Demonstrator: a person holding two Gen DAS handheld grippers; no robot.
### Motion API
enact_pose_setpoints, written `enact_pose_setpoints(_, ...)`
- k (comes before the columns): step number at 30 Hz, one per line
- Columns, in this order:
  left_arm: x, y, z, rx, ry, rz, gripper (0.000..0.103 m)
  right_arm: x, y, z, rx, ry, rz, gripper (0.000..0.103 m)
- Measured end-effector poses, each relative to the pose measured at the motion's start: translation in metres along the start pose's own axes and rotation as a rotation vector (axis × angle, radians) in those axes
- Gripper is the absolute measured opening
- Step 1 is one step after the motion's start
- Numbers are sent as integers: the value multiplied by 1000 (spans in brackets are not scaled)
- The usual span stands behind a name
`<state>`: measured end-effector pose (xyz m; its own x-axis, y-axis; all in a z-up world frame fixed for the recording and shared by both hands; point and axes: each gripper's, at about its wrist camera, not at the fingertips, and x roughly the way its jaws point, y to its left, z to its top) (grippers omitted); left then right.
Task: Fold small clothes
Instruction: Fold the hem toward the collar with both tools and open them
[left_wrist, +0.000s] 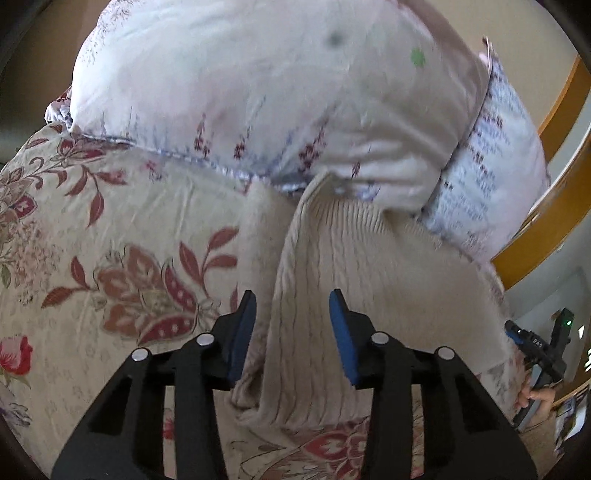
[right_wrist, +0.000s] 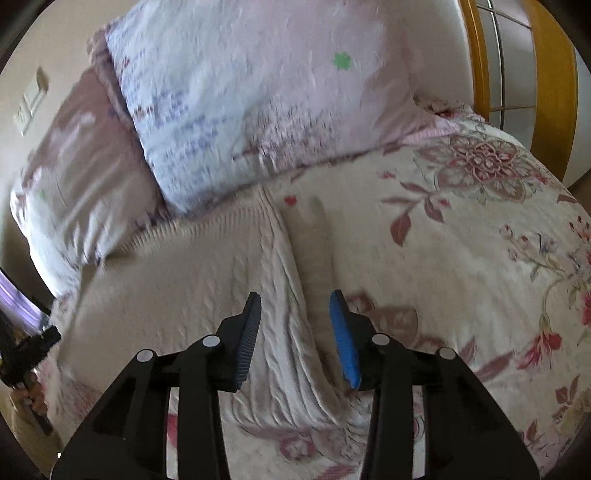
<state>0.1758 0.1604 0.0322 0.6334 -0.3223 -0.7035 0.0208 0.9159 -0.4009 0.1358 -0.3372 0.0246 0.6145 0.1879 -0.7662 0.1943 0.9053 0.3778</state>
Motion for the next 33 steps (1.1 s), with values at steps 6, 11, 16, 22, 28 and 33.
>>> enact_pose_setpoints(6, 10, -3, -12, 32, 42, 18, 21, 0, 10, -10, -80, -7, -40, 12)
enact_pose_setpoints(11, 13, -1, -14, 32, 58, 27, 9, -10, 16, -11, -92, -31, -52, 9)
enact_pose_setpoints(16, 9, 1, -15, 32, 55, 11, 7, -17, 17, -13, -92, -40, -67, 8)
enact_pose_setpoints(22, 1, 6, -19, 33, 62, -17, 6, -21, 14, -24, -75, -16, -81, 8)
enact_pose_setpoints(28, 7, 10, -23, 29, 66, -13, 7, -2, 8, -25, -60, 25, -141, 8)
enact_pose_setpoints(33, 4, 9, -23, 21, 65, -18, 10, -1, 13, -21, -65, 34, -163, 13)
